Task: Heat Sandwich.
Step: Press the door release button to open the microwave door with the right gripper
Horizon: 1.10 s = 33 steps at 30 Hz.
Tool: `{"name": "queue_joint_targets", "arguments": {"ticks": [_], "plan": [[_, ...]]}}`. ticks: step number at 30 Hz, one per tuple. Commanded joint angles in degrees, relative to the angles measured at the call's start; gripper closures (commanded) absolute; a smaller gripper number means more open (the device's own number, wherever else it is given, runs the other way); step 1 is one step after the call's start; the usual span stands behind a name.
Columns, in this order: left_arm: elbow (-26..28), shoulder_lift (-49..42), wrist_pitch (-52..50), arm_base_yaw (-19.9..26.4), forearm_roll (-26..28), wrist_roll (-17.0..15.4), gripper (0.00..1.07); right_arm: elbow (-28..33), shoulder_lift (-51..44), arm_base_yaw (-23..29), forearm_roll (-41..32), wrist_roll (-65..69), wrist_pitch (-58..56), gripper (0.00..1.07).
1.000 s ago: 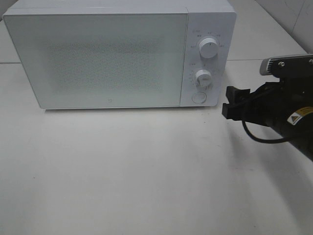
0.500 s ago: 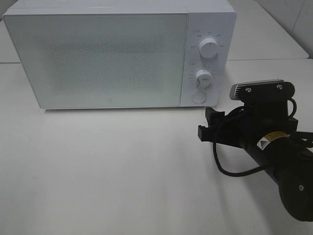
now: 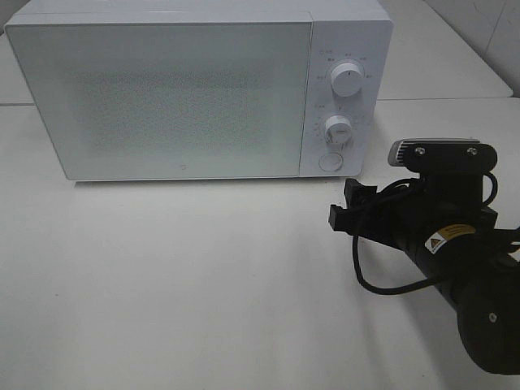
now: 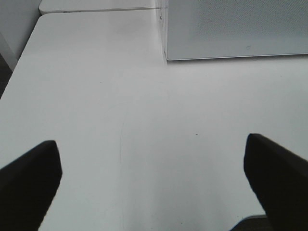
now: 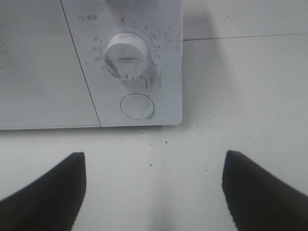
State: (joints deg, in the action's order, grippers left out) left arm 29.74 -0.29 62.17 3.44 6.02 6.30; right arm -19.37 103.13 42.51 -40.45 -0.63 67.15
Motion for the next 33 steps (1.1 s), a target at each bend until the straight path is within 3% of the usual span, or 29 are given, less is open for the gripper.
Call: {"name": "queue_joint_targets", "arguments": {"ticks": [1,7,14,21,25,29,30,31,33], "plan": [[-0.06,-0.23,-0.69,0.29,0.17,0.17,0.09,-0.46,-0.06,0.29,0.11,8.94,0.52,0.32],[-0.06,-0.23,-0.69,0.29,0.17,0.17,0.09,-0.46,-0.06,0.29,0.11,24.87,0.52,0.32],[-0.06,-0.23,-0.69,0.29,0.17,0.11,0.09,-0.46,0.17,0.29,0.34,56.61,0.40,0.32],[-0.06,-0.23,-0.69,0.29,0.17,0.17,0.09,-0.46,0.17,0.29,0.34,71.96,0.40,0.35],[-0.06,-0.23,-0.69,0.29,0.17,0.17,0.09,-0.46,0.17,0.29,0.00,81.59,0.40,0.44],[-0.06,-0.23,-0.69,0.29,0.17,0.17,0.09,-0.46,0.17,0.29,-0.46,90.99,-0.29,0.69],[-0.06,-0.23,-0.69,0.29,0.17,0.17,0.09,-0.46,0.17,0.29,-0.46,90.99,-0.29,0.69],[-0.06,-0.23,-0.69,0.29,0.17,0.17,0.09,-0.46,0.17,0.29,-0.46,92.48,-1.15,0.83],[-0.06,-0.23,-0.69,0.29,0.17,0.17,0.09,-0.46,0.17,0.29,-0.34,92.53,-2.12,0.97]]}}
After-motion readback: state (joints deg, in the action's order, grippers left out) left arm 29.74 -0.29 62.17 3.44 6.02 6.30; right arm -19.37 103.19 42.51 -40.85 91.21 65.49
